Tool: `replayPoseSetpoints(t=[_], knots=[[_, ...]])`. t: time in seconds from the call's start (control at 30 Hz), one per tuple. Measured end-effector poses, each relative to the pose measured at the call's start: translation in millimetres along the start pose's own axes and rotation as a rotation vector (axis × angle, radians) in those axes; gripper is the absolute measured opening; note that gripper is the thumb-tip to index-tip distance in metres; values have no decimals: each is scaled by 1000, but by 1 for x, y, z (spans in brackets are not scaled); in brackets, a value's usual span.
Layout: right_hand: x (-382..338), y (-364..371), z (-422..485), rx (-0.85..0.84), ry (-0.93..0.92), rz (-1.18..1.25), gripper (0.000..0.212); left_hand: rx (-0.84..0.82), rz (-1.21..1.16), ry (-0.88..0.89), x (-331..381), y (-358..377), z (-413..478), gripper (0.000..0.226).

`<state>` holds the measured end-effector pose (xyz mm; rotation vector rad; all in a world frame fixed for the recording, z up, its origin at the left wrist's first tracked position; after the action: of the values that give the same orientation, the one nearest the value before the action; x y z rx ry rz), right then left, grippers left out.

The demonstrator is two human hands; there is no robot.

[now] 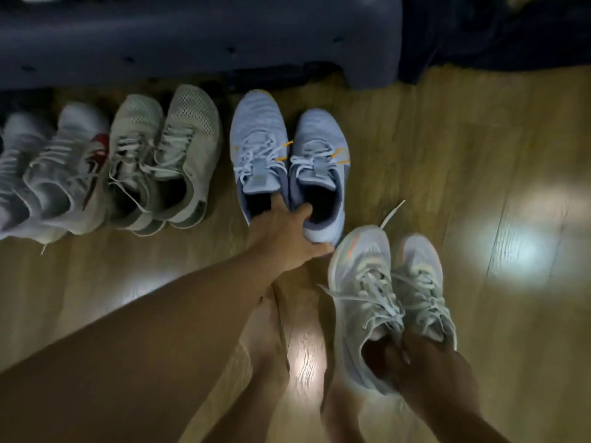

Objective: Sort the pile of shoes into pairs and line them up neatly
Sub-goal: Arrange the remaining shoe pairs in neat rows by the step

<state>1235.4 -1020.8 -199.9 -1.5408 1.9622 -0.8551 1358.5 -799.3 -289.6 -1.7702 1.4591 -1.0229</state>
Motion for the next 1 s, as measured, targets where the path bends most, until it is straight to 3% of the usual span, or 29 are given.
replayPoseSetpoints(t=[0.13, 0.2, 0.37, 0.6, 0.77, 0.9, 1.0], knots=[[7, 6, 4, 5, -64, -68, 36, -43, 112, -25, -30, -10, 36, 108], [7, 13, 10, 9, -101, -78, 37, 10, 57, -95, -40, -12, 52, 105], [2, 18, 10, 37, -170, -48, 33, -141, -13, -62, -37, -10, 22, 89], [-35, 22, -30, -51, -254, -73, 36, 263, -229, -121, -83, -23, -67, 42], [-91, 54, -50, -108, -246, 41, 38, 119, -367, -354, -125, 29, -132, 36], [-137, 111, -25, -53, -229, 63, 46, 32, -475, -370, -134, 86, -167, 21], [-154, 154, -9, -44, -229, 37, 39, 12, -534, -360, -132, 110, -190, 23]])
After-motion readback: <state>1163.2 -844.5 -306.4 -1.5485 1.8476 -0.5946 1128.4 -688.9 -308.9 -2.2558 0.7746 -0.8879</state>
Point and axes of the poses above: each hand's wrist, its own z-axis towards the middle knuckle, its own y-axis out of the palm, x = y × z, the point moved 2 cm from there along z, towards the middle knuckle, and after that the axes turned 11 degrees about x, right-handed, at the moved point
